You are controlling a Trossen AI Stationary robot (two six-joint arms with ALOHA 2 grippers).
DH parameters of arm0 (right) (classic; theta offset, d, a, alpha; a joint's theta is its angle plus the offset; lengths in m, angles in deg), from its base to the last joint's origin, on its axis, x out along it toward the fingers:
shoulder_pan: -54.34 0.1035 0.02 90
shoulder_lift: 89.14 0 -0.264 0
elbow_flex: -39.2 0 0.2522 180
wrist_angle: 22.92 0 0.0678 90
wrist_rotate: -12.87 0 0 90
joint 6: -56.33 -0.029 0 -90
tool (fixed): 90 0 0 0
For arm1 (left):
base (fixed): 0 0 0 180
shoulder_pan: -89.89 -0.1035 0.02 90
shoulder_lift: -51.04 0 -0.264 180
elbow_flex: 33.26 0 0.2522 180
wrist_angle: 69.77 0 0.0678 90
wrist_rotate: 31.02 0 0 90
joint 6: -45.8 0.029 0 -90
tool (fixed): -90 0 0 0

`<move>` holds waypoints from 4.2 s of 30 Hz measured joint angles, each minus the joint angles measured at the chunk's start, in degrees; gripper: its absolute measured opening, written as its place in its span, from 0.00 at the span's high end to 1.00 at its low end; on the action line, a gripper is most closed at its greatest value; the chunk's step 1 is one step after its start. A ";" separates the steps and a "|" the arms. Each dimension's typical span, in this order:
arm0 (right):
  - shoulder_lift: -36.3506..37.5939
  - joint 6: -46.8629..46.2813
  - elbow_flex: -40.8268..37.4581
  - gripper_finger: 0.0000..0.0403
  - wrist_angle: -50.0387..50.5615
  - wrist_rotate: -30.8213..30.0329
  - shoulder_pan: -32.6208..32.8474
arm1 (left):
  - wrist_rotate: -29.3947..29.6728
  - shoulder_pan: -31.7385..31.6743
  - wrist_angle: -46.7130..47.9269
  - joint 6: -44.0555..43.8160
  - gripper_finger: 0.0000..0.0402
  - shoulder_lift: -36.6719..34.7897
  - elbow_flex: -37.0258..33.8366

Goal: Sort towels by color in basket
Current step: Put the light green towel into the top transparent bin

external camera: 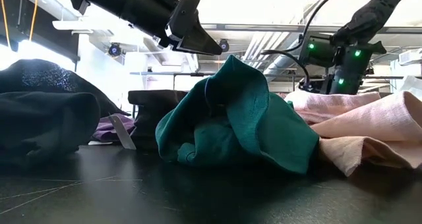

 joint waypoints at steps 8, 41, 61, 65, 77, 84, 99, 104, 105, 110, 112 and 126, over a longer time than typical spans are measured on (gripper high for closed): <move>11.72 -1.48 5.52 0.94 11.60 -2.30 4.93 | -0.06 0.00 0.03 0.01 0.67 0.00 0.01; -9.58 53.50 29.39 0.96 26.34 -14.19 -24.89 | -0.06 0.00 0.07 0.72 0.67 0.00 0.00; -7.20 41.94 38.95 0.53 44.09 -13.45 -28.57 | -0.07 0.00 0.00 1.04 0.67 0.00 0.00; -3.48 43.98 37.71 0.56 34.86 -2.60 -29.99 | -0.06 0.00 0.00 1.05 0.67 0.00 0.00; -8.00 38.43 25.06 0.96 13.07 7.12 -32.80 | -0.06 0.02 -0.13 0.98 0.67 0.00 0.00; -13.37 39.33 22.84 0.95 11.99 5.26 -34.05 | -0.06 0.00 -0.37 0.94 0.67 0.00 0.00; -11.97 39.78 27.36 0.69 15.66 6.18 -34.14 | -0.06 0.02 -0.37 0.98 0.67 0.00 0.00; -12.01 42.22 26.67 0.68 15.93 6.29 -34.14 | -0.06 0.01 -0.37 1.01 0.67 0.00 0.00; -12.02 42.61 26.47 0.68 15.79 6.29 -34.14 | -0.06 0.02 -0.37 1.01 0.67 0.00 0.00; -12.02 43.67 25.66 0.73 15.62 9.05 -35.45 | -0.06 0.01 -0.36 1.05 0.67 0.00 0.00; -12.02 43.67 25.66 0.75 15.38 10.65 -36.48 | -0.06 0.02 -0.35 1.05 0.67 0.00 0.00; -12.02 43.25 25.61 0.98 13.93 12.13 -38.65 | -0.06 0.02 -0.33 1.06 0.67 0.00 0.00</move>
